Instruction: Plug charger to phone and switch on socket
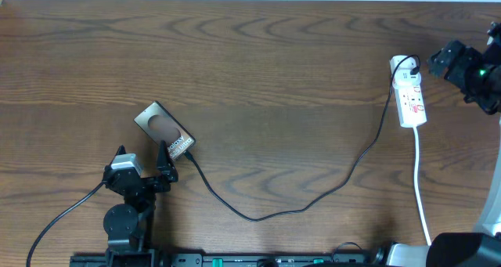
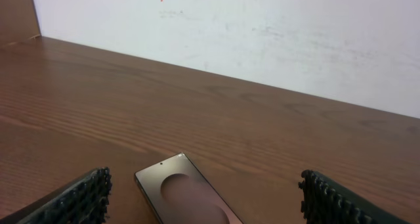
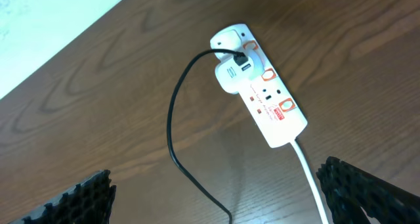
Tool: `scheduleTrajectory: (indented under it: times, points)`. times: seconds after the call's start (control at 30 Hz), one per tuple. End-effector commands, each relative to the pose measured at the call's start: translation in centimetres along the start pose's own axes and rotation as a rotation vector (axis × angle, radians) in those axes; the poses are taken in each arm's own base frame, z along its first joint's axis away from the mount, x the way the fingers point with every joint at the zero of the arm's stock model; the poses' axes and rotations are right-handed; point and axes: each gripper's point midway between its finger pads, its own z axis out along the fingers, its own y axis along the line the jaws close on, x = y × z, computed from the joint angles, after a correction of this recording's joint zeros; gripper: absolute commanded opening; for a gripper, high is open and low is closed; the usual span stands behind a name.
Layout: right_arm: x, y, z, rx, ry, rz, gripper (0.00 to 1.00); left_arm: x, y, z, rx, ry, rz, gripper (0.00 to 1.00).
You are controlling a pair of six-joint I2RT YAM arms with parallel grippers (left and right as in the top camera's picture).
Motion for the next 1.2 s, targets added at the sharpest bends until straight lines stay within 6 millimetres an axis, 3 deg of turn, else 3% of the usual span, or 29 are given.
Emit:
scheduleTrajectory:
  times: [0.0,0.23,0.33,0.5,0.87,1.03,1.17]
  points:
    - [0.2,1.2,-2.0,-0.017,-0.054,-0.015,0.99,1.5,0.5,0.0,-0.022,0.05,0.014,0.9]
    - [0.1,6.7,-3.6,-0.171,-0.297,-0.184,0.99,1.5,0.5,0.0,-0.022,0.05,0.014,0.9]
    - [1.8,9.1,-3.4,-0.254,-0.429,-0.326,0.99,1.5,0.5,0.0,-0.022,0.05,0.014,0.9]
    - [5.5,10.8,-3.0,-0.351,-0.585,-0.472,0.99,1.5,0.5,0.0,-0.022,0.05,0.014,0.9]
    - [13.6,6.6,-2.1,-0.426,-0.87,-0.508,0.99,1.5,0.5,0.0,-0.022,0.05,0.014,0.9]
    - [16.2,4.5,-1.4,-0.414,-0.942,-0.495,0.99,1.5,0.5,0.0,-0.022,0.05,0.014,0.9]
    - [17.3,3.4,-0.5,-0.378,-0.903,-0.49,0.99,1.5,0.5,0.0,-0.022,0.05,0.014,0.9]
